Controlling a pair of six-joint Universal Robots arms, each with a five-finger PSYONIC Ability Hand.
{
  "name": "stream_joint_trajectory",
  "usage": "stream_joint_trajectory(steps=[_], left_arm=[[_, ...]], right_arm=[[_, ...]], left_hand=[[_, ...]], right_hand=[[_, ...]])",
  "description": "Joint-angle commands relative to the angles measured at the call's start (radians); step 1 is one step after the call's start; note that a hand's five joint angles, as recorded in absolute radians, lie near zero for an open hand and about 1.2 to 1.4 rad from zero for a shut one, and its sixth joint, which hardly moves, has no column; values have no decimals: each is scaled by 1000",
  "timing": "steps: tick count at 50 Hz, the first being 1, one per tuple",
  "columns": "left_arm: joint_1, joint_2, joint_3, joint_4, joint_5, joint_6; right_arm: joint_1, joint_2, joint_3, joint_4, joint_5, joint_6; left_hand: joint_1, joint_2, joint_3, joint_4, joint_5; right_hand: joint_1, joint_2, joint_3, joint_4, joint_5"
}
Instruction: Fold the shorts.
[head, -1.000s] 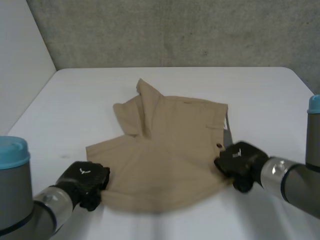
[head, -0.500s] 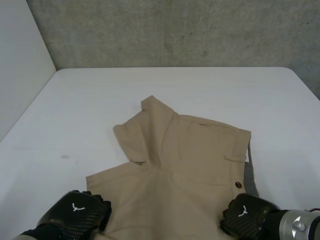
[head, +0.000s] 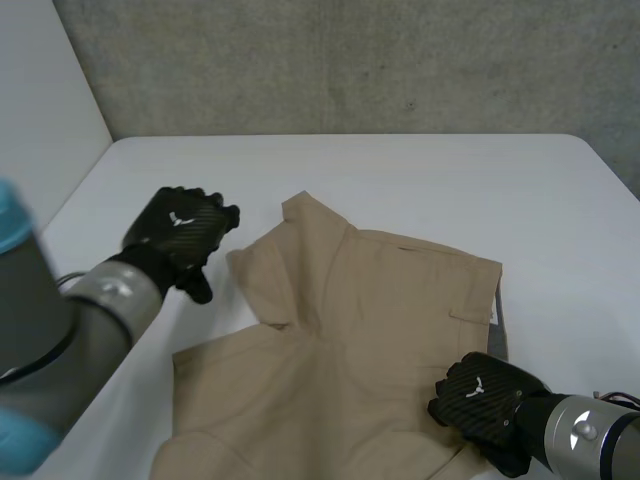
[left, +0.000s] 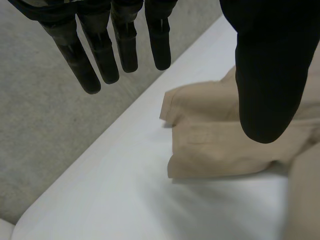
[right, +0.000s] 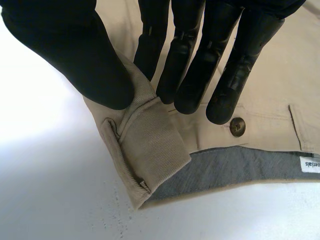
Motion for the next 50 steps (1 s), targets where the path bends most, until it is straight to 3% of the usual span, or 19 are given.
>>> stream_joint_trajectory(steps=[1, 7, 8, 12, 16, 23, 32, 37, 50], left_arm=[[-4, -357, 288, -32, 20, 130], [-6, -476, 409, -42, 102, 141], [-4, -517, 456, -45, 161, 141], [-1, -574, 535, -80, 230, 142], [-1, -621, 602, -145, 244, 144], [0, -677, 685, -239, 244, 157], [8, -698, 731, -262, 194, 184], [26, -698, 722, -265, 132, 190], [80, -601, 618, -279, 120, 203]], right_arm=[[1, 1, 3, -24, 0, 5], [1, 1, 3, -30, 0, 5], [-1, 3, 3, -33, 0, 5], [-1, 4, 4, -50, 0, 5], [-1, 9, 6, -61, 0, 6], [-1, 12, 10, -67, -1, 6], [-1, 14, 16, -82, -1, 6], [-1, 14, 18, -84, -1, 6], [-1, 14, 18, -85, -1, 6]], left_hand=[[4, 29, 25, 38, 43], [24, 50, 46, 58, 63], [27, 52, 49, 61, 66], [39, 64, 61, 73, 78], [65, 91, 87, 99, 105], [121, 146, 143, 155, 160], [690, 715, 712, 724, 729], [720, 745, 742, 754, 759], [843, 869, 865, 877, 883]], right_hand=[[407, 221, 204, 203, 233], [407, 221, 204, 203, 233], [407, 221, 204, 203, 233], [407, 221, 204, 203, 233], [407, 221, 204, 203, 233], [407, 221, 204, 203, 233], [407, 221, 204, 203, 233], [407, 221, 204, 203, 233], [407, 221, 204, 203, 233]])
